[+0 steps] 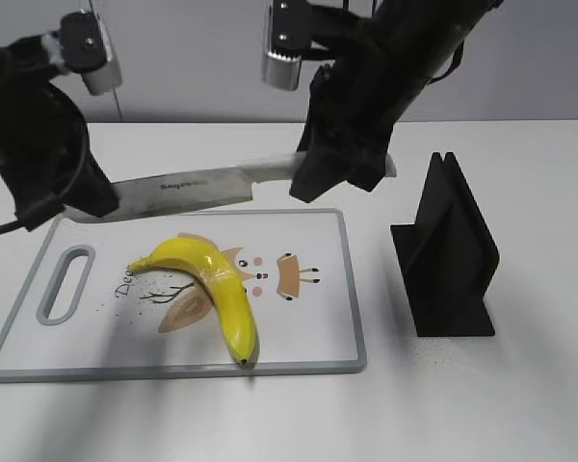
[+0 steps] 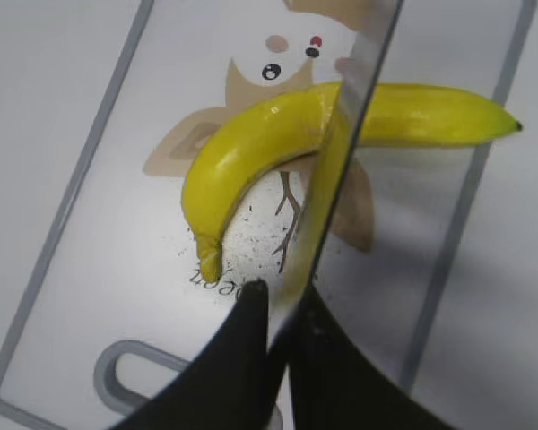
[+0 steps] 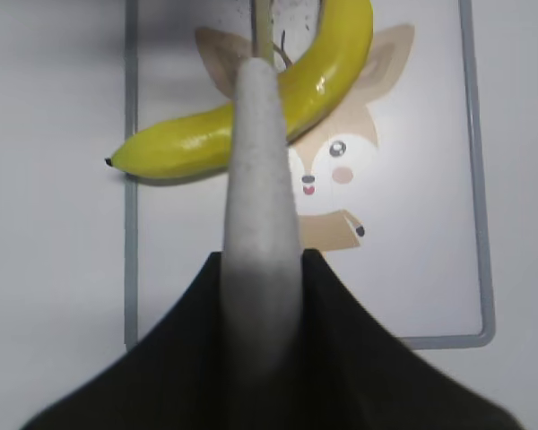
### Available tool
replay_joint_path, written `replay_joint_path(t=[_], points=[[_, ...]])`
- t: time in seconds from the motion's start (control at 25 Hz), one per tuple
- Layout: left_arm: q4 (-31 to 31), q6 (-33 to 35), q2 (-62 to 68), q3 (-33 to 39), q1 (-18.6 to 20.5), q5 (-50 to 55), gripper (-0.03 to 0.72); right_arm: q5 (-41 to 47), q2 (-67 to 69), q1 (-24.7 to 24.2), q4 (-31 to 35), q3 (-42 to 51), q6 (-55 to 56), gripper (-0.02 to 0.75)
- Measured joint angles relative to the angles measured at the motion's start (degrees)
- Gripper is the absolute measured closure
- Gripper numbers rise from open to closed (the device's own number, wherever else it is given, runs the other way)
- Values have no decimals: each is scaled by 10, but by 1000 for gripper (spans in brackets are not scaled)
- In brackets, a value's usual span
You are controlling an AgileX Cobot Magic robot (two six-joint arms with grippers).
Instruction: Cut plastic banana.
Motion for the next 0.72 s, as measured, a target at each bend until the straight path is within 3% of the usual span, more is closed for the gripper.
replay_joint_path(t=[0.32,0.72], points=[[-55,49,119,72,-7,-128,649,-28,129,5,-64,0,27,564],[-70,67,145,60,-4,-124,649,-5,166,5,-82,-36,37,557]])
